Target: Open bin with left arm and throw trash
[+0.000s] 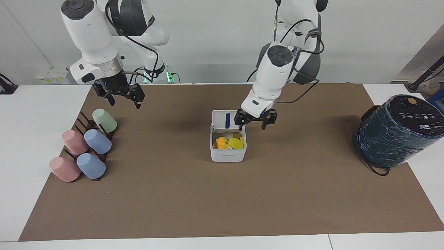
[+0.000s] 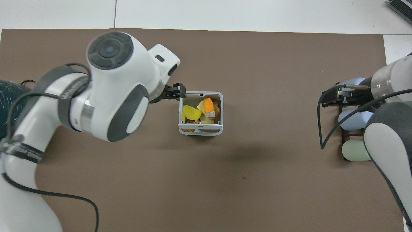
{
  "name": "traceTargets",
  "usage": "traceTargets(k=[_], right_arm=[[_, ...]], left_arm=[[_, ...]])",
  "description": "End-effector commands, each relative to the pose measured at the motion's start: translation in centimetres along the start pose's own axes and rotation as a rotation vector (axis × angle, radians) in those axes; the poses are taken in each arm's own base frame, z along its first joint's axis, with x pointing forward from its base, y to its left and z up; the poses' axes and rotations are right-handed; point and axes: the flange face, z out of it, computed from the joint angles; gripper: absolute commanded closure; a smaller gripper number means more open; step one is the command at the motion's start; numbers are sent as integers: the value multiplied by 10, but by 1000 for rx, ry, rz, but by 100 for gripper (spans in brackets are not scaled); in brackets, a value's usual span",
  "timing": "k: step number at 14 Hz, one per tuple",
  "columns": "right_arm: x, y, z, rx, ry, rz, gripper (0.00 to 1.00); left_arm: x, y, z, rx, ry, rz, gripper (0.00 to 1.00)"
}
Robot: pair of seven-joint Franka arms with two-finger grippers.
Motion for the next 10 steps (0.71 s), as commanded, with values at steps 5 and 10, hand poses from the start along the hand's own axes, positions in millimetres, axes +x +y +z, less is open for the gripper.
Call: traceTargets(k=[5,10], right_arm=[[0,4,-2,2,0,-13,0],[0,4,-2,2,0,-13,0]], left_arm=[[33,-210,-81,72,34,93,0],[21,-272,-114,64,53,66,0]])
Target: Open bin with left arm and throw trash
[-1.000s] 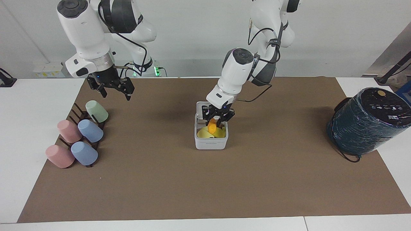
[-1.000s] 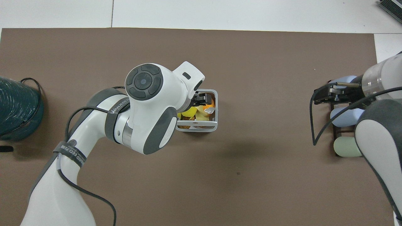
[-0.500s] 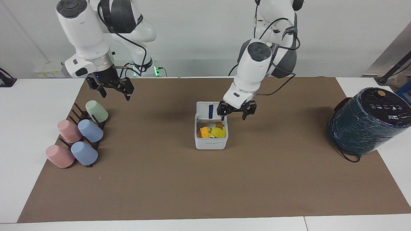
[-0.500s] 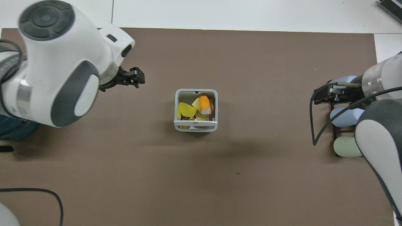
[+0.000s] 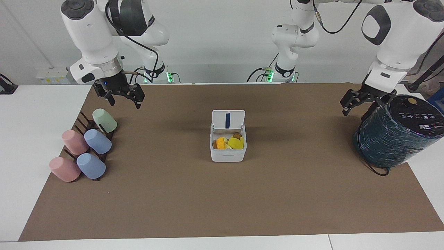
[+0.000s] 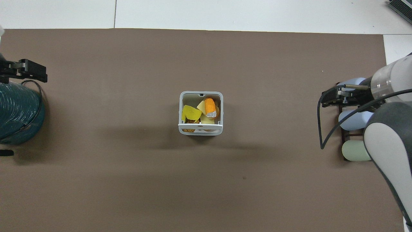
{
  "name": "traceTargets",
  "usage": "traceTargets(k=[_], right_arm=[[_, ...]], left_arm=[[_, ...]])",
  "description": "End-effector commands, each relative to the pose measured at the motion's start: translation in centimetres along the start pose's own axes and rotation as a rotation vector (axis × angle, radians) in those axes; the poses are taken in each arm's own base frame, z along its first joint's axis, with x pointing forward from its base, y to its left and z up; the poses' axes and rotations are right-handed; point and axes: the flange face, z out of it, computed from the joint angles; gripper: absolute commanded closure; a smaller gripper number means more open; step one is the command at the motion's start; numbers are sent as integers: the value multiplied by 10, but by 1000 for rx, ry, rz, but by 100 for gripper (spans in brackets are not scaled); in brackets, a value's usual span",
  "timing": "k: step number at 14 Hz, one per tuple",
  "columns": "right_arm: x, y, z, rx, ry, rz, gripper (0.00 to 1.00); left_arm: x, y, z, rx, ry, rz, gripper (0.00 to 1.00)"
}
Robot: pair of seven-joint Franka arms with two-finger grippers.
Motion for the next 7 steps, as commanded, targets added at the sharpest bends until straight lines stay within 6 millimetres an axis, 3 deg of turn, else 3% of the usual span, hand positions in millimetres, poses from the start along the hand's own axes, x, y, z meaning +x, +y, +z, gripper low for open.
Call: traceTargets(k=[1,7], right_arm=[[0,4,-2,2,0,-11,0],[0,4,-2,2,0,-13,0]], left_arm=[[-16,2,-13,2,-16,12,0],[-29,15,9,-25,-11,35,0]])
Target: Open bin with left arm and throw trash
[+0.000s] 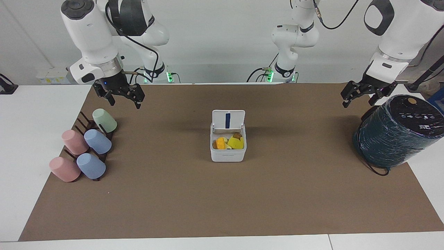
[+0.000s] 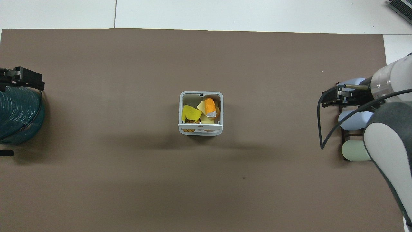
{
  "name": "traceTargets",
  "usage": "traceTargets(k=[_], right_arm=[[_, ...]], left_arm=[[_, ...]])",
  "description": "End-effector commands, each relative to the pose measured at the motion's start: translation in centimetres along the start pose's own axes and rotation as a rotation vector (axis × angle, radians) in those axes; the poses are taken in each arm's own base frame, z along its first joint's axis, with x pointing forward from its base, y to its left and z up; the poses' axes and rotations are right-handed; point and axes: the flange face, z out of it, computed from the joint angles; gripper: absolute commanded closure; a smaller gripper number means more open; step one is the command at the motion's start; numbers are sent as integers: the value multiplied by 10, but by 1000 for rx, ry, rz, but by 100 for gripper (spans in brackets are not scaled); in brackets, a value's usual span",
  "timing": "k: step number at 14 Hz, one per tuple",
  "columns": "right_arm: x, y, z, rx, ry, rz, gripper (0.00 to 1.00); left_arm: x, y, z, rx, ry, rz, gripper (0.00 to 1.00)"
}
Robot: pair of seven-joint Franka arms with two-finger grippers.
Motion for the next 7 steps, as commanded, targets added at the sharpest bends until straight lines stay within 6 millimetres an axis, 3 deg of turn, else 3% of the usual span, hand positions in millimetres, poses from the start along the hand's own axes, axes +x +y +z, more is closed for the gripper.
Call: traceTargets(k=[1,7], right_arm=[[0,4,-2,2,0,-13,0],[0,4,-2,2,0,-13,0]], left_arm=[[-17,6,12,-15,33,18,0],[-23,11,20,-72,43,8,0]])
